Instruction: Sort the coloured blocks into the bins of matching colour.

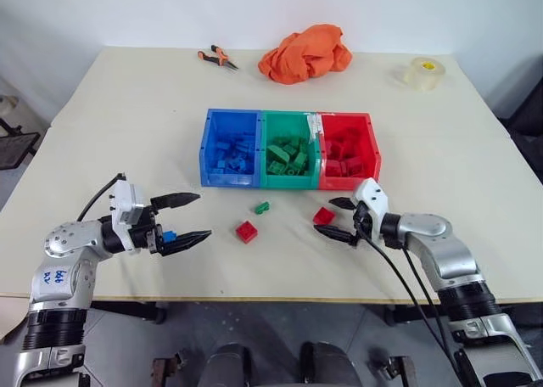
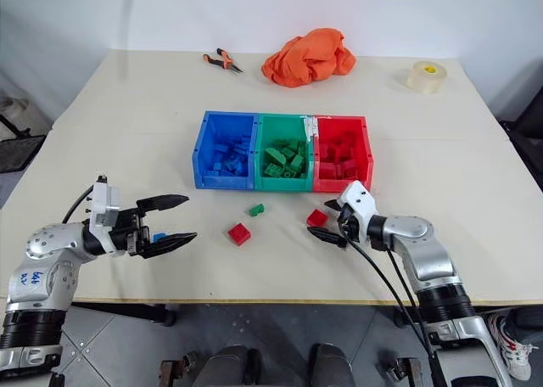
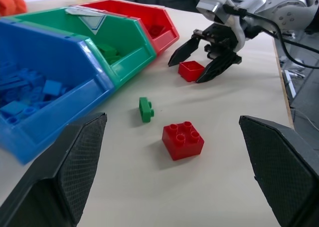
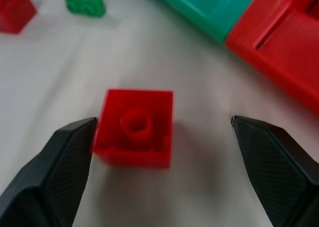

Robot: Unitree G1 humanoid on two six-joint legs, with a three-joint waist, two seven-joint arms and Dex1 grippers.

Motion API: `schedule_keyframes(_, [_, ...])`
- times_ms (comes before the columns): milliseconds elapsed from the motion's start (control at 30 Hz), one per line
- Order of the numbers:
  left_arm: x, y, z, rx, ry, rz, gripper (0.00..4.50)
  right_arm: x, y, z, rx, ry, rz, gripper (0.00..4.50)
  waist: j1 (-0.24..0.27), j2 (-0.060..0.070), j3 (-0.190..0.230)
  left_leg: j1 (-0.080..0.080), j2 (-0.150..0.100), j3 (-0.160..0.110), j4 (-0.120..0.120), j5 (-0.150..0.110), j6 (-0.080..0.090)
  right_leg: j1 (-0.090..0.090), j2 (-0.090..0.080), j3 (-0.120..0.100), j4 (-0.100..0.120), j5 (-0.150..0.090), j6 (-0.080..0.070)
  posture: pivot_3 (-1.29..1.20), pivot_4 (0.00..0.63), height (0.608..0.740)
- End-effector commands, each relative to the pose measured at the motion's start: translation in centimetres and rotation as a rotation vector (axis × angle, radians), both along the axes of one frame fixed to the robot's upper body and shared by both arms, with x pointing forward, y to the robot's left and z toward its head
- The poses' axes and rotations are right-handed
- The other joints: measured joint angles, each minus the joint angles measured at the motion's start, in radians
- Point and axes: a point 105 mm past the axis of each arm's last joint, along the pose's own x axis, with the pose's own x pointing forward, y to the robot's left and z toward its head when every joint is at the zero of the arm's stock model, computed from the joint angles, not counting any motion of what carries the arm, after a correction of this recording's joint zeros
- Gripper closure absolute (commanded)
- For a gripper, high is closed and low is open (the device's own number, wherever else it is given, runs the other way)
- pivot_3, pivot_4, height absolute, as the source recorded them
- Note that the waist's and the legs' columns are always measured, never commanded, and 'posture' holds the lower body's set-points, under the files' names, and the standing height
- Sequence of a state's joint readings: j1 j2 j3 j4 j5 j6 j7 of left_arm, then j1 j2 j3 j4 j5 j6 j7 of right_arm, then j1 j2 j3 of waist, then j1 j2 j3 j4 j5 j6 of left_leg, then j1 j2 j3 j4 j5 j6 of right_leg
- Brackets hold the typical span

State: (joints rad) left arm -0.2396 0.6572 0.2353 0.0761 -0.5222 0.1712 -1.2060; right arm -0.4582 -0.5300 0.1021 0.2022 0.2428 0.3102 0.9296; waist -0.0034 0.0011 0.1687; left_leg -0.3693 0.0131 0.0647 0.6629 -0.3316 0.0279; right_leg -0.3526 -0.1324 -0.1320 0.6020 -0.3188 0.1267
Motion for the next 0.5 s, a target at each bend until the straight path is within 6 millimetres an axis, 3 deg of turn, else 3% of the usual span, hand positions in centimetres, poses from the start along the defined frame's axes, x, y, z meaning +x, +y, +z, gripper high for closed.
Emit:
schedule_keyframes(33, [-0.5,0.3,1.1,-0.01,-0.047,0.016,0.0,0.3,0.3,0.8,0.024,-0.043,-0.002,0.96,-0.001,0.0,0.0,0.0,0.0,0.0,0.0,0.0,0.0,0.0,0.0,0.0,0.0,0.0,0.0,0.0,0.15,0.74])
schedule_keyframes(233, [-0.5,0.6,1.2,-0.011,-0.048,0.032,0.0,-0.1,0.1,3.3,0.045,-0.117,0.024,3.02,-0.001,0.0,0.0,0.0,0.0,0.0,0.0,0.0,0.0,0.0,0.0,0.0,0.0,0.0,0.0,0.0,0.15,0.74])
schedule_keyframes(433, [0.0,0.4,1.3,-0.014,-0.05,0.024,0.0,2.0,-0.6,9.7,0.128,-0.258,-0.049,3.03,-0.002,0.001,0.0,0.0,0.0,0.001,0.0,0.0,0.0,0.0,0.0,0.0,0.0,0.0,0.0,0.0,0.15,0.74])
schedule_keyframes(500, [0.2,0.3,1.3,-0.015,-0.049,0.016,0.0,3.2,-0.9,10.7,0.132,-0.265,-0.077,3.03,-0.003,0.001,0.0,0.0,0.0,0.001,0.0,0.0,0.0,-0.001,0.0,0.0,0.0,0.0,0.0,0.0,0.15,0.74])
